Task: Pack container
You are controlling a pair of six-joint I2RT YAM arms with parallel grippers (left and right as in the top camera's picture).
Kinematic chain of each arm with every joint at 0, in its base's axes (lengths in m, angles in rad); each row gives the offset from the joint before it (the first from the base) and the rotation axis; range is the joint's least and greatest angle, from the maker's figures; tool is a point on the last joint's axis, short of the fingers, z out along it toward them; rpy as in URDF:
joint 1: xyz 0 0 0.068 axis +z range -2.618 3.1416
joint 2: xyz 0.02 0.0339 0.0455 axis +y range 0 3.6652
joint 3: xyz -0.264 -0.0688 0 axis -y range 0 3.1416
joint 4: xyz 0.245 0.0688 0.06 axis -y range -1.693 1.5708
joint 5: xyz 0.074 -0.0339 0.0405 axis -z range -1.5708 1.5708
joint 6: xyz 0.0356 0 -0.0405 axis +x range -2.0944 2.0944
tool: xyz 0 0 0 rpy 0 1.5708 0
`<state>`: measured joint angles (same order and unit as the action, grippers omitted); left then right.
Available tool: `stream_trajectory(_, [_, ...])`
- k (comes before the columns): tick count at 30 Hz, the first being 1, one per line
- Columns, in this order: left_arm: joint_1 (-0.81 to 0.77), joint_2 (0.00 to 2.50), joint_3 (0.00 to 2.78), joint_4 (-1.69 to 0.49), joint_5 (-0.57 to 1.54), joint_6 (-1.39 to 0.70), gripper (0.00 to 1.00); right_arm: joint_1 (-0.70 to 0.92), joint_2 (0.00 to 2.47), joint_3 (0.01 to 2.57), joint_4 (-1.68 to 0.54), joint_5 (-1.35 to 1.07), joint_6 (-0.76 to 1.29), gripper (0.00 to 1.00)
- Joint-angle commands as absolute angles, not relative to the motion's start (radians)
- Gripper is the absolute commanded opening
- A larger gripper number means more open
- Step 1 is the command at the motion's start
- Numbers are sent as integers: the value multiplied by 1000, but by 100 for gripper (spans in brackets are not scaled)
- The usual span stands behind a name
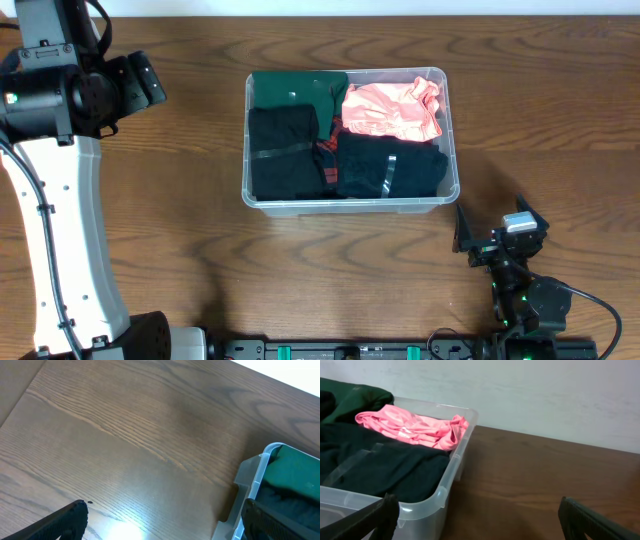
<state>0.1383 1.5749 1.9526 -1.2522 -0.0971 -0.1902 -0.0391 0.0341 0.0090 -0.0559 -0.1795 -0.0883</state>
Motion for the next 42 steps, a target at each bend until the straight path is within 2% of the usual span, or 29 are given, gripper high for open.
stream_trajectory(1, [141,1581,1946,-1253,-109,-189,98,-53,24,6,-65,-124,-99,99])
stream_trajectory(7, [141,1581,1947,-1253,-109,-189,98,-70,24,6,-72,-30,-99,99])
stream_trajectory(42, [141,1580,1946,-1253,-109,-189,98,-71,24,6,-72,-33,-98,99])
